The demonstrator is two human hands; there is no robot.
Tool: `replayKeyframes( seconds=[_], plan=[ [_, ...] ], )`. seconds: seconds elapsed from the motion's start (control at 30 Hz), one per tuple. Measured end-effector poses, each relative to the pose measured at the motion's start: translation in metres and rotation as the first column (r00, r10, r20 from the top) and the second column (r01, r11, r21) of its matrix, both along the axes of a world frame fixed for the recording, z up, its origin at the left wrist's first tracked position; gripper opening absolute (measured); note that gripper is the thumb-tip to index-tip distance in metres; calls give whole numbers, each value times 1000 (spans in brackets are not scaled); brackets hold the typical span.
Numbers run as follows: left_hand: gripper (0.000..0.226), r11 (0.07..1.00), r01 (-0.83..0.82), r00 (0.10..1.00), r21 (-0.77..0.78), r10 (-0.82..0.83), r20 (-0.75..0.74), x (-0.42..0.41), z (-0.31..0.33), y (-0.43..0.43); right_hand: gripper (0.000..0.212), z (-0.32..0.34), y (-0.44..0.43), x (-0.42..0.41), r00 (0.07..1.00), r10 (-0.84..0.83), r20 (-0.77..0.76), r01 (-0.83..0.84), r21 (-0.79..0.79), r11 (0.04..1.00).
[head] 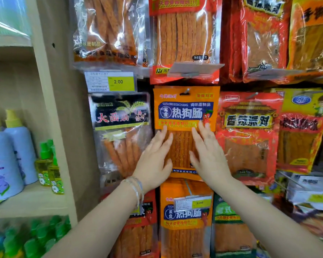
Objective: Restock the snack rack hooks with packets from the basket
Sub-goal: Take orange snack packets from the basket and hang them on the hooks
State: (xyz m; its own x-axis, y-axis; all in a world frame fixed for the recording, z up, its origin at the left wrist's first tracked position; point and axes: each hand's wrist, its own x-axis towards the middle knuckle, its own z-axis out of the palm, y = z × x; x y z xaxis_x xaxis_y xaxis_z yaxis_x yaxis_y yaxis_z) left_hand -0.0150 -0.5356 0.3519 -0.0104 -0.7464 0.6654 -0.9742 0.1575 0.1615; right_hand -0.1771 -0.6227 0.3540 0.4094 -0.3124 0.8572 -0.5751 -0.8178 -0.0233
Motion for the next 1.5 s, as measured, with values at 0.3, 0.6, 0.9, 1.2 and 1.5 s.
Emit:
replayKeyframes(
  seconds=[0.3, 0.6, 0.9, 1.2, 1.5],
  plan=[
    [76, 967, -98, 984, 236, 130, -122, 14, 5, -65, 61, 24, -66, 42, 973, -21, -231, 71, 211, 975],
    [76, 901, -152, 935, 406, 264, -236, 15, 35, -104, 52, 35, -113, 77, 983, 114, 145, -184, 733, 655],
    [60, 989, 61, 964, 134, -23, -265, -32, 0, -9, 24, 14, -7, 12, 664, 109, 740, -729, 608, 315],
    [44, 921, -15, 708, 390, 285, -646, -108, -200, 219, 17, -167, 155, -91, 865, 122, 487, -502, 846, 182],
    [32, 310, 130, 251, 942, 909, -333, -211, -369, 464, 12, -366, 341, -174, 949, 271, -163, 268, 869, -416]
  ],
)
